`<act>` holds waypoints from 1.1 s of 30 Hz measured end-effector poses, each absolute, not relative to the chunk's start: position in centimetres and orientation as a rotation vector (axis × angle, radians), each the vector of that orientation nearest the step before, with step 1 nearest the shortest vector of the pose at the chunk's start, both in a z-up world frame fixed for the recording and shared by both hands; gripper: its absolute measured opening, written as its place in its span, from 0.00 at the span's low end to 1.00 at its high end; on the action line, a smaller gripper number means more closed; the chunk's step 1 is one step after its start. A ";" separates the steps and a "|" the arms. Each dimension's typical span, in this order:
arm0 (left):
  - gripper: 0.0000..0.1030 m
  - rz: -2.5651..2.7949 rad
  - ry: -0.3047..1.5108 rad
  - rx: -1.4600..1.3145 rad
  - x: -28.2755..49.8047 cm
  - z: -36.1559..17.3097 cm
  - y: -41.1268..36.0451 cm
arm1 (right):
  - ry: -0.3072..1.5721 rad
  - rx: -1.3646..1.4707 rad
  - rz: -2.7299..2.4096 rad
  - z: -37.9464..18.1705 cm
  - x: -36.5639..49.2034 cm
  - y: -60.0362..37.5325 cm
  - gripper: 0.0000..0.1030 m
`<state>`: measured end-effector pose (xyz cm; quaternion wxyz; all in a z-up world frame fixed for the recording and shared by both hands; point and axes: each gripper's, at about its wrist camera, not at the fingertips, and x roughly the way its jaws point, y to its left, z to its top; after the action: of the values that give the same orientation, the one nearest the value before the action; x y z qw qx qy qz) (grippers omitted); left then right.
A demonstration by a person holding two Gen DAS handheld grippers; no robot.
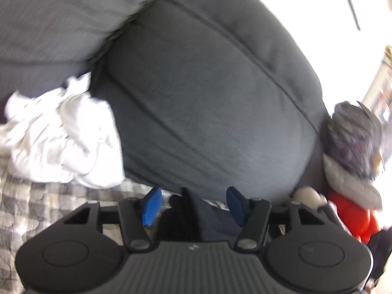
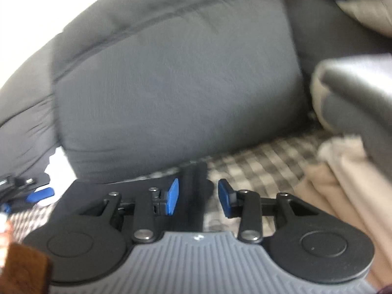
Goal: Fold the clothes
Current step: 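Lower the folded T-shirt with both grippers beside the beige clothes stack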
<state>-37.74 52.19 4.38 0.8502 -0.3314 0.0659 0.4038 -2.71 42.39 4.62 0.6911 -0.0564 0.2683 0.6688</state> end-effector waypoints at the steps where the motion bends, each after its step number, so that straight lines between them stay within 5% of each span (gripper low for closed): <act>1: 0.58 0.846 0.180 -0.675 -37.5 4.5 51.9 | 0.593 -0.165 1.528 4.8 -3.5 42.1 0.39; 6: 0.58 0.824 0.321 -0.753 -36.8 3.6 50.5 | 0.674 -0.331 1.499 3.0 -5.4 41.8 0.39; 13: 0.60 0.751 0.385 -0.831 -35.5 1.7 50.4 | 0.885 -0.130 1.549 1.0 -2.4 39.1 0.39; 18: 0.20 0.793 0.374 -0.777 -35.1 2.4 48.9 | 0.805 -0.201 1.519 0.5 -3.9 39.3 0.12; 21: 0.08 0.796 0.353 -0.776 -35.4 3.7 47.8 | 0.779 -0.154 1.519 2.0 -3.6 38.5 0.06; 27: 0.09 0.805 0.397 -0.788 -35.6 2.1 45.6 | 0.772 -0.223 1.487 2.2 -3.8 37.8 0.05; 32: 0.22 0.865 0.379 -0.749 -35.5 2.6 46.1 | 0.792 -0.268 1.487 1.0 -4.1 37.9 0.10; 33: 0.32 0.891 0.367 -0.722 -35.7 3.1 45.9 | 0.782 -0.277 1.484 1.2 -4.2 37.9 0.12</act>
<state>-35.75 45.93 3.11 0.8242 -0.3396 0.1728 0.4190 -4.20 37.89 1.21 0.6599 -0.1226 0.3454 0.6559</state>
